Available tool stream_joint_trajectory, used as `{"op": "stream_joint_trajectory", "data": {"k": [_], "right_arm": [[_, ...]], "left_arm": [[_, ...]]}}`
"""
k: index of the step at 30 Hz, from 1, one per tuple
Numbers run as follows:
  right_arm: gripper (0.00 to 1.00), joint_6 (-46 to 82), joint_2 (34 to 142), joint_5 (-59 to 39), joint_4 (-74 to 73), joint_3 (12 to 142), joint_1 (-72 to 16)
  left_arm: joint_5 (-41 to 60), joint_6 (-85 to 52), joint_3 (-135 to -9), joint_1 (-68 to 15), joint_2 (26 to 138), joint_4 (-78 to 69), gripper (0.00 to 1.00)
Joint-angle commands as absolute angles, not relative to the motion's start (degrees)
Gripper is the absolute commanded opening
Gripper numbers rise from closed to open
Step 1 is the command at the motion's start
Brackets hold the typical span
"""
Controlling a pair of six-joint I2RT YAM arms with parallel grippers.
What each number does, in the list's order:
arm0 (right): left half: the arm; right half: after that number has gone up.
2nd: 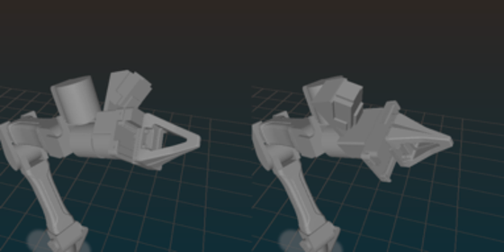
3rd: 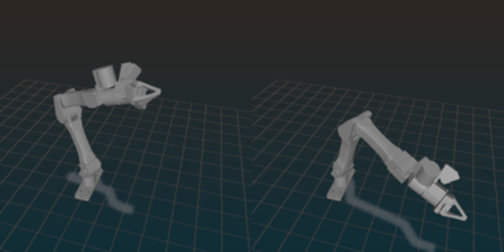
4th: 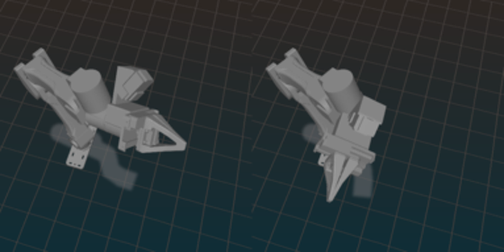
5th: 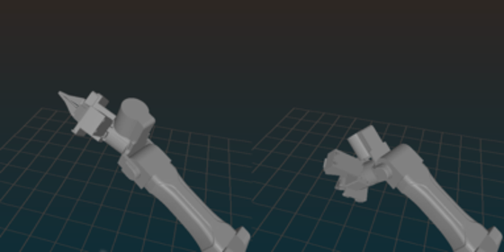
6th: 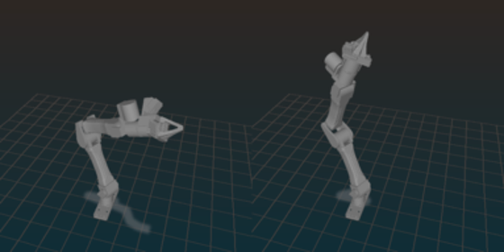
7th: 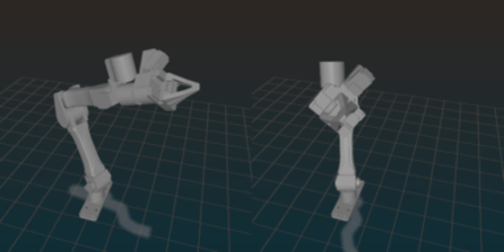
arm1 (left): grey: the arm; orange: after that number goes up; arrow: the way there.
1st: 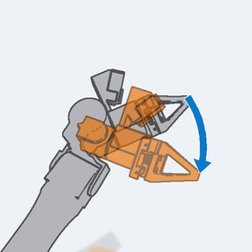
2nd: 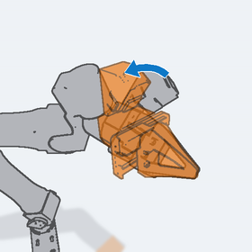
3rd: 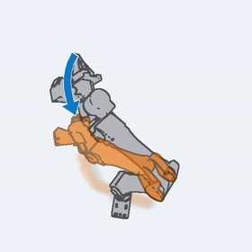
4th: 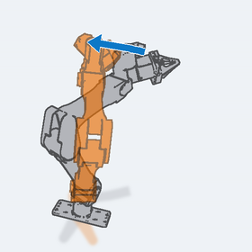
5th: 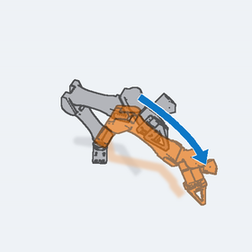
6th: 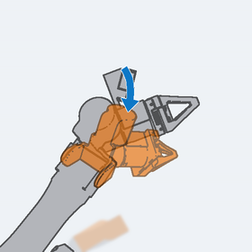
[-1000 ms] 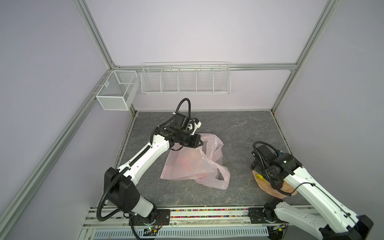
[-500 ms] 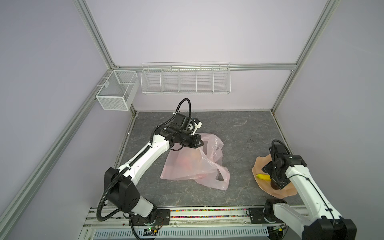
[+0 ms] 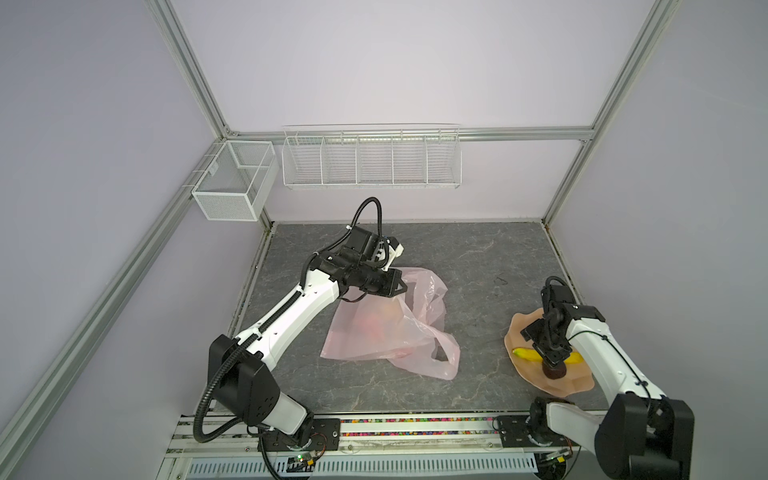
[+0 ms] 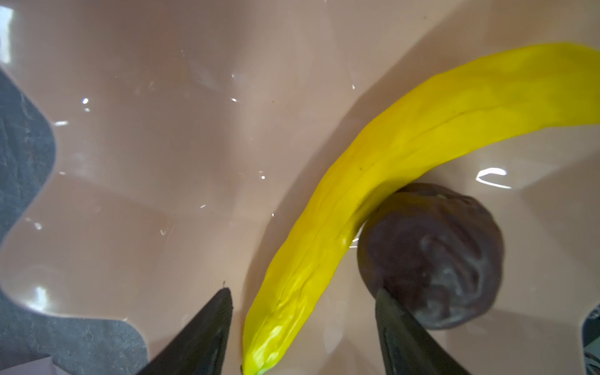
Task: Place the fruits into the plastic bag
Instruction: 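Lower the right gripper onto the remaining yellow banana and close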
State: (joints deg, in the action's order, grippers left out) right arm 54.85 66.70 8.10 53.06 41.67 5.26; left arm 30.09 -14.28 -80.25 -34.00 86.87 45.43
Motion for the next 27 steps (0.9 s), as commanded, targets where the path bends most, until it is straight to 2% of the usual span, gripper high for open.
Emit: {"op": "stream_joint_trajectory", "data": {"k": [1,8,14,23,27], "right_arm": [[0.71,55.80,67.39,6.70,50.89,39.45,5.80],[0.69,56.94,67.84,6.48,48.45,36.52,5.98],[0.63,56.95,68.96,6.64,46.48,35.08,6.06],[0.47,56.07,70.66,6.46,44.08,34.27,6.06],[0.37,55.06,69.48,6.74,44.96,35.08,6.01]], "left_arm": [[30.82,-13.24,-79.52,-33.58,85.41,45.35,0.00],[30.60,-13.18,-79.36,-33.63,85.25,45.61,0.00],[30.49,-13.08,-79.44,-33.57,85.24,45.71,0.00],[30.23,-13.01,-79.90,-33.57,85.38,46.05,0.00],[30.06,-12.96,-80.02,-33.59,85.42,46.34,0.00]]}}
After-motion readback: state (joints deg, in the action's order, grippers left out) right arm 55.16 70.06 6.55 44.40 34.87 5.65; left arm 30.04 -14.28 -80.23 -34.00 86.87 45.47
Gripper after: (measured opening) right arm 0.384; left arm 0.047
